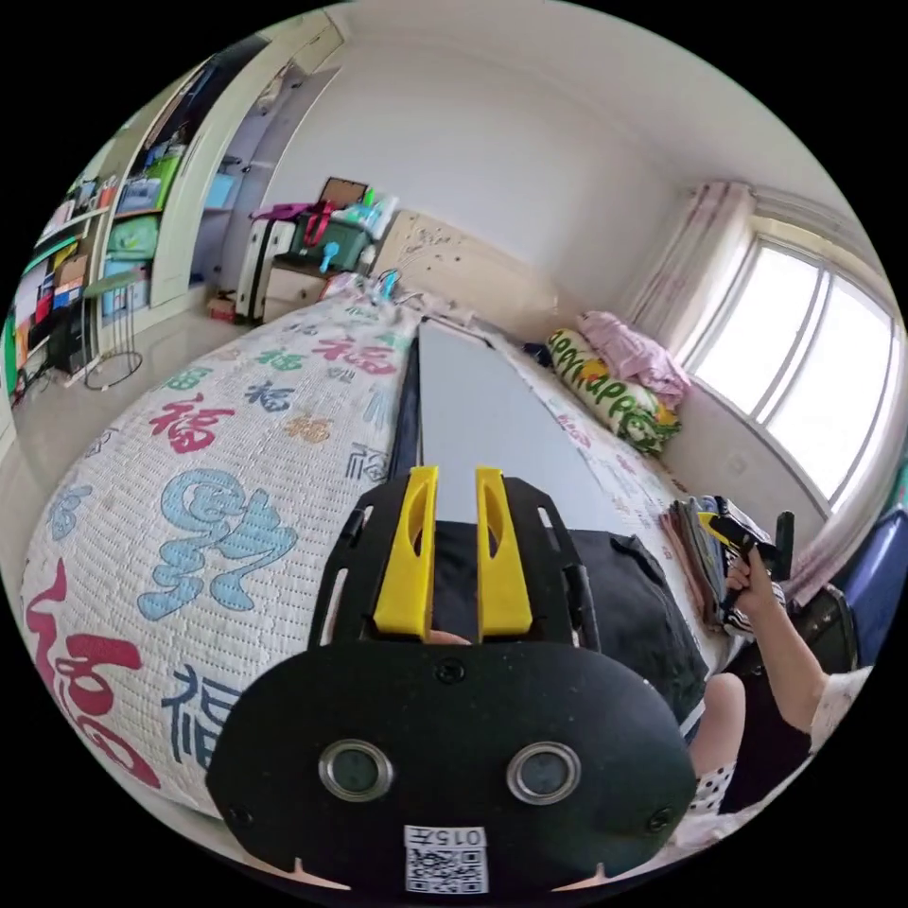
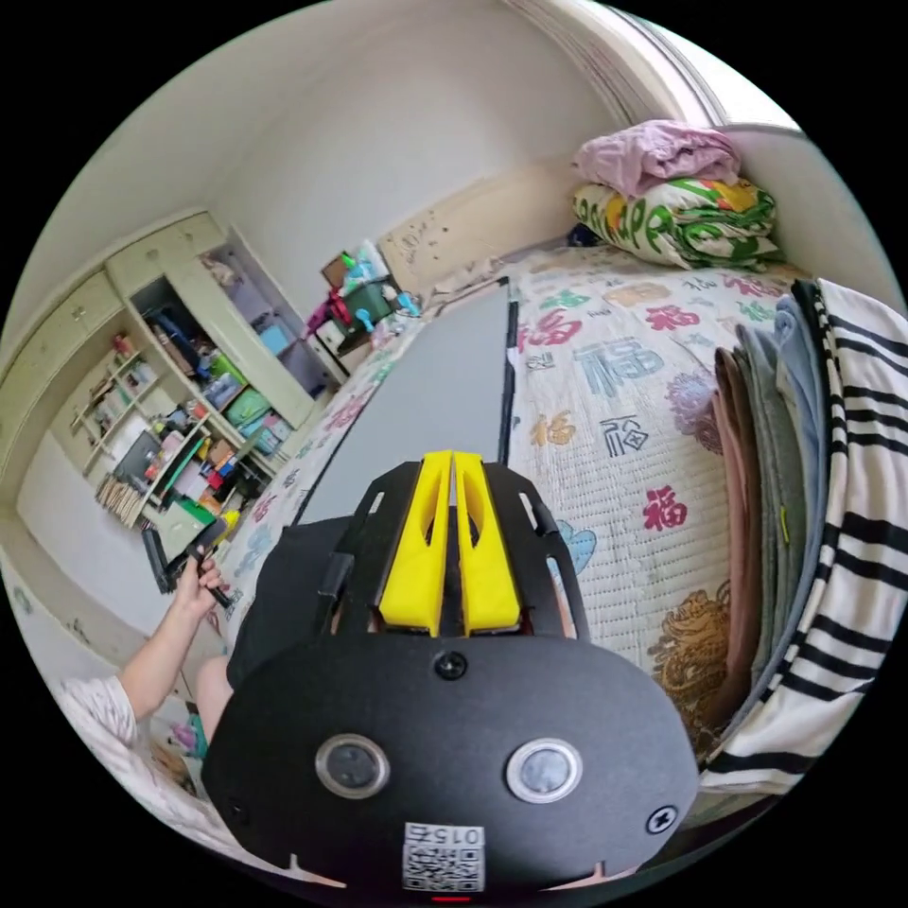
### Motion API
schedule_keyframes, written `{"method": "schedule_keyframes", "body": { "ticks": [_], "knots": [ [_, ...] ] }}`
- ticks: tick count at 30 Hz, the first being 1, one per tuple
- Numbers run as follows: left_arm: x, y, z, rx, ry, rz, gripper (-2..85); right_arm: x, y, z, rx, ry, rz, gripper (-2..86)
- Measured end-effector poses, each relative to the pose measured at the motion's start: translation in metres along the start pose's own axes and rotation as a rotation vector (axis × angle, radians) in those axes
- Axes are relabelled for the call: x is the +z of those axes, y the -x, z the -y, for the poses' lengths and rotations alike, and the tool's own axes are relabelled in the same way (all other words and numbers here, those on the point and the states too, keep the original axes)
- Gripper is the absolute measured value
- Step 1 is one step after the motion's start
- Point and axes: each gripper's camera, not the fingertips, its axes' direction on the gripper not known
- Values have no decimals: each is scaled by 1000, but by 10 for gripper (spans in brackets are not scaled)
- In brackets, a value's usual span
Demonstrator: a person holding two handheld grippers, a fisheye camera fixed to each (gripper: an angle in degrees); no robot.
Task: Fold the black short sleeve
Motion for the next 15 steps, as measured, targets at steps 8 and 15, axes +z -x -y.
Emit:
{"method": "schedule_keyframes", "body": {
  "ticks": [8, 15],
  "knots": [
    [-57, 63, -101, -224, 199, -169, 107, -49, -103, -53, 176, 230, 86, 93],
    [-43, 48, -169, -218, 436, -62, 103, -56, -161, -47, 312, 367, 50, 119]
  ]
}}
